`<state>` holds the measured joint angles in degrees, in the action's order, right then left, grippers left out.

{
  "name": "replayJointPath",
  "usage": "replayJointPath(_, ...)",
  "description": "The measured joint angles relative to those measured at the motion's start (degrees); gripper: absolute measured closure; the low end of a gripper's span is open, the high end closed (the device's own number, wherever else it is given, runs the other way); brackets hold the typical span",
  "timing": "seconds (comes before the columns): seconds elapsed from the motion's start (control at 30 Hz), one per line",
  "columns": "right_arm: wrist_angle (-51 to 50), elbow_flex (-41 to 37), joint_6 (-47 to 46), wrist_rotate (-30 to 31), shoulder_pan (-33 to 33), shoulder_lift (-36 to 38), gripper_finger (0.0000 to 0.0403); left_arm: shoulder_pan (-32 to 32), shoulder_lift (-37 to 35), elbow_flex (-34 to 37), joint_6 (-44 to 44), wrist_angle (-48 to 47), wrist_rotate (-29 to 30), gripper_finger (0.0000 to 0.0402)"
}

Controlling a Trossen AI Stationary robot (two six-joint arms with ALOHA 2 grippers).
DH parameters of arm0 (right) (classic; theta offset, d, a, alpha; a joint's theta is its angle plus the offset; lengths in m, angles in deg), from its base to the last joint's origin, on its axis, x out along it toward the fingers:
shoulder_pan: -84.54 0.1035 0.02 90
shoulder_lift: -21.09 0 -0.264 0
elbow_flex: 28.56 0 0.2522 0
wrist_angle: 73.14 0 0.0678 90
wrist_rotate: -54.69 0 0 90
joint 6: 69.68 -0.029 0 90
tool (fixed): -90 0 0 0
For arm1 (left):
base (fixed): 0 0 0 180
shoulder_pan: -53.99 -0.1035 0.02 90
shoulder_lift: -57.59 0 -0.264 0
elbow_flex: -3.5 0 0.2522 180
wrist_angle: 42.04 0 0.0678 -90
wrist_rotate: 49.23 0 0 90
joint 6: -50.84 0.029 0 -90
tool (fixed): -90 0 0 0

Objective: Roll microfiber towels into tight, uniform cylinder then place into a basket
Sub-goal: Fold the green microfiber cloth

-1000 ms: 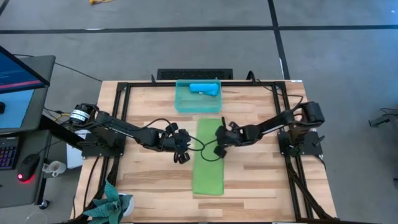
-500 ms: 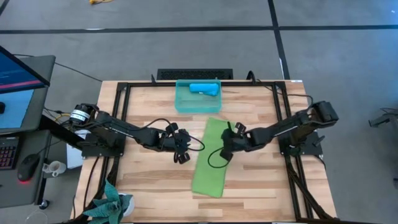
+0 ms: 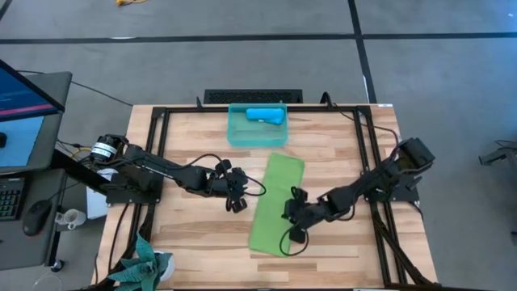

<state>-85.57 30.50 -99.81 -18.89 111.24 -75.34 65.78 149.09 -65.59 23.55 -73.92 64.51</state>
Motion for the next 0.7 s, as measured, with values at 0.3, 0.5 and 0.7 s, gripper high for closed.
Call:
replayJointPath(0.3, 2.81, 0.07, 0.11, -8.63, -0.96, -5.25, 0.0386, 0.00, 0.00, -0.01, -0.20, 0.03, 0.05, 0.0299)
replayJointPath(0.5, -4.54, 0.39, 0.13, -11.44, -1.48, -4.33, 0.0390, 0.00, 0.00, -0.01, 0.63, 0.06, -0.46, 0.0299)
replayJointPath(0.7, -11.58, 0.37, 0.19, -10.13, -1.45, -3.15, 0.0384, 0.02, 0.00, -0.01, 1.07, 0.03, -0.89, 0.0299)
